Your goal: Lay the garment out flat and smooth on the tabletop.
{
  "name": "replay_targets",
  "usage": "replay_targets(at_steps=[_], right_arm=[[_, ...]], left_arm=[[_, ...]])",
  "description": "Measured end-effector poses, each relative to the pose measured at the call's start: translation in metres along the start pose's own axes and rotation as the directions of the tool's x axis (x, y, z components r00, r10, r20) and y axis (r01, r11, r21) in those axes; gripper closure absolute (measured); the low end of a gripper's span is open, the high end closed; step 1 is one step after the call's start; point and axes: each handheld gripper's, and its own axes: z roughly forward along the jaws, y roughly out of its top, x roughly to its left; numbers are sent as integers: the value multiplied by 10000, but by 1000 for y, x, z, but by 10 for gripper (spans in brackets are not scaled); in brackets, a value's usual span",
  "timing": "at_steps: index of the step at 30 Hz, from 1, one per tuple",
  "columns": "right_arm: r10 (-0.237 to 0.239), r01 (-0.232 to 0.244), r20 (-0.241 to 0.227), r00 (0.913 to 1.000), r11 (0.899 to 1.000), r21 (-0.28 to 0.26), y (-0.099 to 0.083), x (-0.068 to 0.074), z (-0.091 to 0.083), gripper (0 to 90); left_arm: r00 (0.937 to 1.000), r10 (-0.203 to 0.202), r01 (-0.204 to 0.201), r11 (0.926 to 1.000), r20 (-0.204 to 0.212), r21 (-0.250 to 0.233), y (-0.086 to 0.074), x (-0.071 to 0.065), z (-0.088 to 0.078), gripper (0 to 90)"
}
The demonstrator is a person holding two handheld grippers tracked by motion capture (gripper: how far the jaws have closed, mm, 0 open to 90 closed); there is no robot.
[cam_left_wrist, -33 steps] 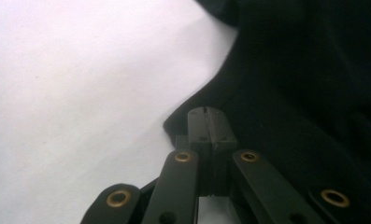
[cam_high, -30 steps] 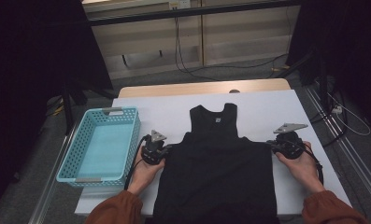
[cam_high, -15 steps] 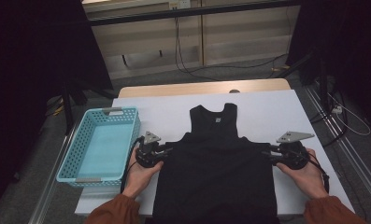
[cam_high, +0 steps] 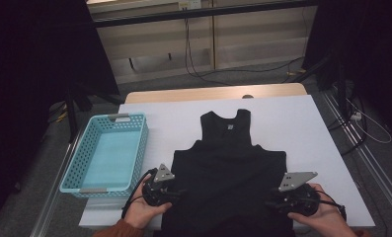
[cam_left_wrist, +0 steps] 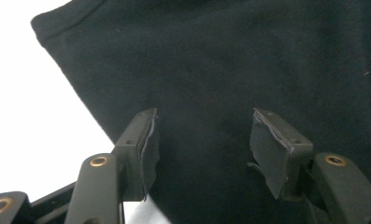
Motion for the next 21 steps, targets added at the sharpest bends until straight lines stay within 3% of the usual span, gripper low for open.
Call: replay_targets(at_steps=[3,5,6,8,12,21], right_arm=[[-159,160,-103,9998,9998,83,1,2,2,584],[-225,227,-287,9993,9997,44,1,3,2,871],[-193,194,-302,9994,9998,44,1,2,2,892],[-153,156,-407,9991,9998,80,1,0,1,900],[-512,519,-303,9982,9984,236,0,0,-2,900],[-316,319,-98,9995,9990,306,-25,-14,-24,900]], left_arm=[[10000,-77,77,9999,-61,78,-1,-2,-1,427],[9999,-83,82,9999,73,87,-2,-3,-3,477],[9998,-32,30,9999,179,102,-3,-4,-4,521],[9994,40,-44,9999,349,118,-5,-5,-7,637],[9992,97,-103,9998,400,151,-6,-6,-9,879],[9942,-442,397,9981,976,474,-13,-6,-20,897]])
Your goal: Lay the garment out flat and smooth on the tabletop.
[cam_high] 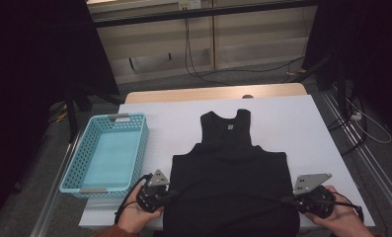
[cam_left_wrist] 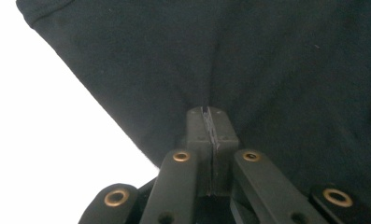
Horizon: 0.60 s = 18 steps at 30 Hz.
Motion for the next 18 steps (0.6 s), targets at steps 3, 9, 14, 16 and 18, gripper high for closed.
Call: replay_targets(at_steps=[3,9,14,16,18], right_arm=[[-158,159,-112,9998,9999,53,-4,3,-4,900],[-826,835,-675,9943,9965,102,5,18,-5,900],[-644,637,-864,9942,9979,-111,7,18,-5,796],[-414,391,-636,9971,9985,-377,10,16,-5,748],[-109,84,-363,9993,9976,-694,14,13,-4,722]], left_arm=[[9995,140,-143,9998,273,105,-4,-6,-4,897],[9992,150,-152,9999,380,54,-8,-11,-11,892],[9999,-99,101,9997,83,-202,-6,-6,-13,810],[10000,-67,67,9992,7,-400,-5,-5,-13,758],[10000,-40,40,9984,-1,-558,-1,-6,-13,704]])
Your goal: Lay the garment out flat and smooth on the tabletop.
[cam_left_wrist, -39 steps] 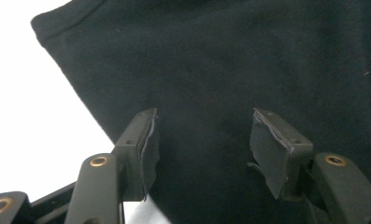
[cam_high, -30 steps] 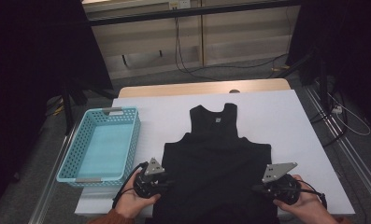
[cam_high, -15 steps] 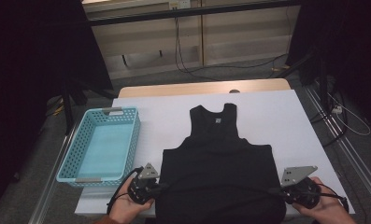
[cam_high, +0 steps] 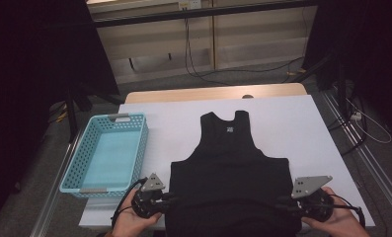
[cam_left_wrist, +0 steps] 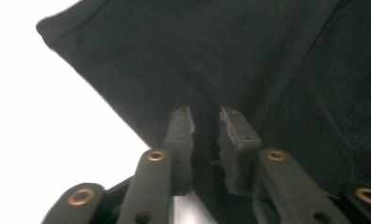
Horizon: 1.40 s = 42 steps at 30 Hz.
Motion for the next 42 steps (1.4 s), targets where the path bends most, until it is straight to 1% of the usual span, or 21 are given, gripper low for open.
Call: replay_targets(at_steps=[1,3,6,8,9,11,12,13,14,16,18,21,25,28,29,31,34,36,37,40,42], right_arm=[[28,-28,24,10000,9999,-165,3,-1,2,730],[37,-29,210,9998,9994,-348,10,-1,8,733],[-84,91,138,9999,9985,-536,25,4,23,748],[-274,273,-3,9996,9985,-480,35,11,36,747],[-429,427,-60,9991,9983,-400,40,14,42,729],[-564,562,-165,9983,9983,-131,47,21,56,716],[-727,729,-193,9972,9973,99,49,23,63,708],[-694,697,-224,9973,9975,102,51,24,67,725],[-590,592,-295,9978,9982,74,53,25,69,776],[-397,398,-231,9989,9992,11,53,27,70,860],[-365,365,-108,9993,9993,8,53,29,69,882],[-166,167,-293,9994,9999,27,50,33,67,884],[-9,10,-535,9986,10000,23,47,40,64,884],[11,-8,-481,9988,10000,52,46,45,62,881],[43,-40,-577,9983,10000,44,46,46,62,880],[143,-140,-665,9977,9999,40,44,46,61,879],[130,-128,-696,9975,9999,32,44,47,60,838],[102,-109,-653,9978,9999,-96,44,45,59,759],[107,-119,-576,9983,9997,-211,45,42,59,722],[268,-297,-416,9988,9970,-717,49,33,54,646],[421,-452,-312,9986,9934,-1058,52,25,51,612]], left_arm=[[10000,60,-60,10000,10,-27,2,-1,1,667],[9986,529,-529,9986,-20,-17,7,-6,6,667],[9952,968,-971,9951,140,187,10,-15,17,635],[9905,1352,-1337,9896,-259,536,8,-19,24,593],[9894,1418,-1406,9894,-320,369,6,-20,26,571],[9904,1366,-1357,9899,-198,408,5,-19,24,589],[9921,1250,-1245,9915,-129,380,4,-19,24,652],[9912,1324,-1318,9901,-85,474,4,-20,22,778],[9916,1287,-1277,9903,-159,542,3,-21,21,889],[9929,1189,-1181,9908,-76,665,3,-19,18,900],[9957,928,-926,9932,7,703,1,-15,15,900],[9973,736,-736,9952,23,638,-3,-12,9,900],[9971,719,-735,9948,249,699,-5,-14,7,900],[9959,666,-716,9939,609,844,-7,-18,6,900],[9947,713,-782,9924,742,948,-7,-19,4,900],[9945,624,-699,9935,843,896,-10,-23,1,900],[9954,517,-574,9959,807,702,-12,-24,-2,900],[9954,353,-391,9984,887,414,-11,-21,-4,890],[9958,330,-355,9990,852,277,-10,-20,-4,868],[9979,256,-257,9997,590,20,-6,-17,-2,696],[9986,229,-221,9996,486,-172,-2,-13,0,613]])
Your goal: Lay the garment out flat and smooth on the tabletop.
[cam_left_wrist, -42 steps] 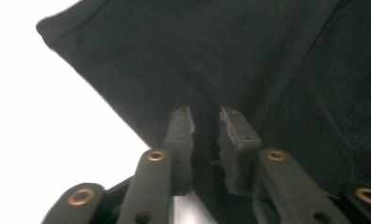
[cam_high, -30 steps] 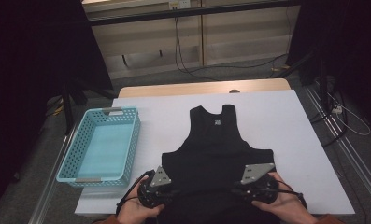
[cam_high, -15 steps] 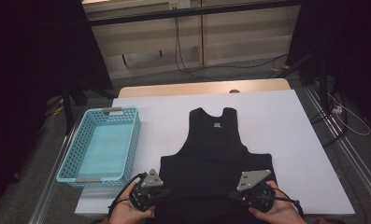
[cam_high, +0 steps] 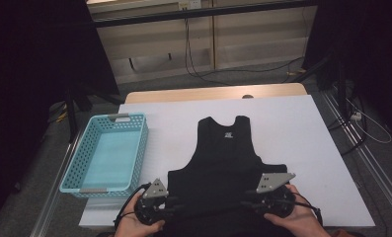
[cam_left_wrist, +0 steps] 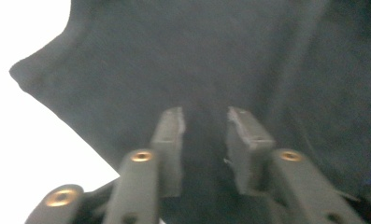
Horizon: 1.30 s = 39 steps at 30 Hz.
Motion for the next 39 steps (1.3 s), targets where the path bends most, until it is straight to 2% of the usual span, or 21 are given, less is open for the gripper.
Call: replay_targets(at_steps=[2,4,7,13,15,17,20,21,25,27,29,34,39], right_arm=[[68,-57,383,9992,9995,-296,4,-9,-2,581],[357,-322,647,9973,9980,-538,6,-21,-4,570],[637,-550,1066,9923,9950,-835,12,-39,-6,567],[1126,-912,1814,9769,9883,-1225,24,-74,-5,598],[1250,-1013,1988,9720,9870,-1251,27,-84,-3,605],[1417,-1172,2046,9685,9849,-1273,30,-94,0,621],[1653,-1401,2193,9616,9821,-1258,33,-108,5,631],[1710,-1458,2231,9597,9814,-1251,35,-113,7,637],[1895,-1618,2564,9478,9788,-1252,42,-133,14,651],[2039,-1758,2642,9427,9763,-1263,44,-144,19,662],[2205,-1918,2948,9298,9737,-1233,46,-154,26,665],[2274,-2061,3214,9192,9735,-993,55,-176,44,662],[2467,-2313,3559,9014,9691,-861,60,-197,57,638]], left_arm=[[9999,-32,29,9998,-116,-215,6,4,4,531],[9991,57,-76,9990,-431,-445,12,8,8,445],[9981,13,-60,9971,-614,-755,24,15,16,330],[9959,-165,46,9913,-892,-1318,44,32,30,188],[9945,-317,171,9894,-996,-1439,49,37,34,174],[9927,-211,26,9880,-1188,-1543,54,41,38,150],[9918,-272,66,9867,-1252,-1623,59,46,42,145],[9886,-171,-72,9871,-1498,-1598,66,51,46,144],[9867,-571,255,9790,-1519,-2024,70,59,53,148],[9858,-613,312,9816,-1563,-1886,69,61,55,149],[9849,-567,293,9857,-1633,-1660,68,61,55,148],[9864,-594,342,9861,-1532,-1625,65,59,55,148],[9862,-522,269,9869,-1569,-1592,65,61,55,148]])
